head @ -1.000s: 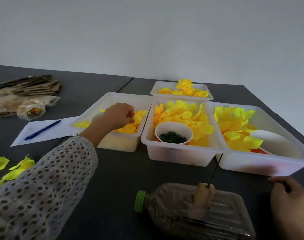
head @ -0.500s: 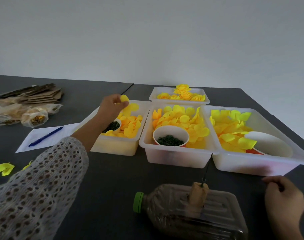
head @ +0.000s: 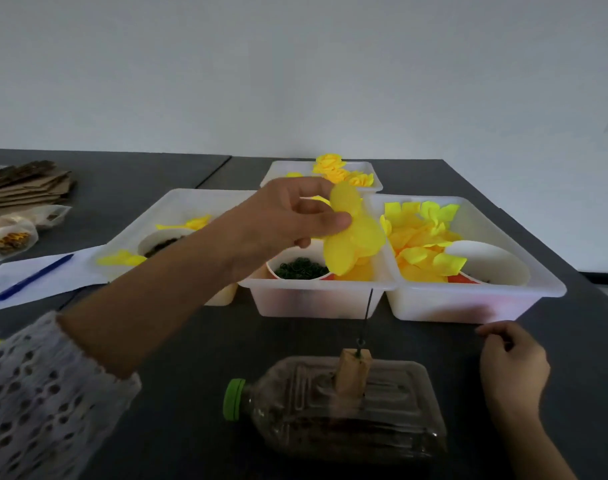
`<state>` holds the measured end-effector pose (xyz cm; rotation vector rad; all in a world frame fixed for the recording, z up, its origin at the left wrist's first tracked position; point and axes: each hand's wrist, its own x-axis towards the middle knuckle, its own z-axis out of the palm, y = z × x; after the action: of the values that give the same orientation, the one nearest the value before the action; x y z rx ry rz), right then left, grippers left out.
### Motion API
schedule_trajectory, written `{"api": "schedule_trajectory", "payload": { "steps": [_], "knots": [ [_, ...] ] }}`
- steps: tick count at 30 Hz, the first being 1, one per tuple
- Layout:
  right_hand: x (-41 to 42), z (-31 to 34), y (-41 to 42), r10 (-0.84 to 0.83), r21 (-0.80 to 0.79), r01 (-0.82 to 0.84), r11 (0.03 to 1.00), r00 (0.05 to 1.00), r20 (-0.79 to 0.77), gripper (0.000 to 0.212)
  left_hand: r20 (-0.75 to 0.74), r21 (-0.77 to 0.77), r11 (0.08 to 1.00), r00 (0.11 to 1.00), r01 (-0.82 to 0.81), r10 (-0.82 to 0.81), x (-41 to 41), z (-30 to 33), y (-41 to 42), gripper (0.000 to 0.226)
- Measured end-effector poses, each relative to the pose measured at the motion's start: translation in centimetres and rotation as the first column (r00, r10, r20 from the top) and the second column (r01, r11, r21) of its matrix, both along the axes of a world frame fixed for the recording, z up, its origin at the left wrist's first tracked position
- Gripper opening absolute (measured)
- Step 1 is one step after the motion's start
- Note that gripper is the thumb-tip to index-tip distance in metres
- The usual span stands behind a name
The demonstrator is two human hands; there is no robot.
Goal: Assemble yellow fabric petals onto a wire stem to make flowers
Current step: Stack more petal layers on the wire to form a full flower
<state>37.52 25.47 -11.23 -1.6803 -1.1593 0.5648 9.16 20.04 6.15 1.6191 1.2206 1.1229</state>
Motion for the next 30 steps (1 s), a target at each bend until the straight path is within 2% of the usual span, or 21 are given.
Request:
{"api": "schedule_trajectory", "payload": {
  "steps": [2, 4, 8, 10, 14, 18, 25, 28, 30],
  "knots": [
    [0.1, -0.2, 0.1, 0.009, 0.004, -0.009, 1.0, 1.0, -0.007, 0.027, -0.071, -0.039, 0.993, 0.991, 0.109, -0.112, 1.9, 0.1, -1.3, 0.035],
    [0.3, -0.4, 0.2, -0.008, 0.009, 0.008, 1.0, 1.0, -0.01, 0.029, -0.117, -0.074, 0.981, 0.975, 0.179, -0.186, 3.0, 0.3, -2.2, 0.038],
    [0.5, -0.8, 0.5, -0.001, 0.012, 0.001, 1.0, 1.0, -0.018, 0.027, -0.211, -0.115, 0.976, 0.955, 0.187, -0.208, 3.4, 0.1, -2.4, 0.015],
    [0.5, -0.9, 0.6, 0.008, 0.017, -0.007, 1.0, 1.0, -0.02, 0.026, -0.236, -0.132, 0.98, 0.955, 0.15, -0.178, 3.3, -0.3, -2.1, 0.014],
    [0.6, -1.1, 0.7, 0.01, 0.026, -0.009, 1.0, 1.0, -0.015, 0.026, -0.188, -0.204, 0.966, 0.962, 0.157, -0.196, 3.3, -0.7, -1.7, 0.021],
    [0.7, -1.2, 0.8, 0.007, 0.026, -0.006, 1.0, 0.999, -0.032, 0.026, -0.096, -0.29, 0.945, 0.978, 0.149, -0.184, 3.1, -0.7, -1.4, 0.039],
    [0.6, -1.4, 0.8, 0.008, 0.047, -0.007, 0.999, 1.0, -0.025, 0.028, -0.073, -0.412, 0.897, 0.975, 0.163, -0.211, 2.3, -0.8, -1.1, 0.037],
    [0.6, -1.4, 0.9, 0.003, 0.051, -0.002, 0.999, 1.0, -0.025, 0.029, -0.014, -0.464, 0.86, 0.968, 0.214, -0.249, 2.1, -0.8, -1.2, 0.046],
    [0.6, -1.4, 0.8, 0.004, 0.054, -0.003, 0.999, 1.0, -0.022, 0.03, -0.052, -0.449, 0.875, 0.972, 0.181, -0.227, 2.3, -0.8, -1.3, 0.054]
  ]
}}
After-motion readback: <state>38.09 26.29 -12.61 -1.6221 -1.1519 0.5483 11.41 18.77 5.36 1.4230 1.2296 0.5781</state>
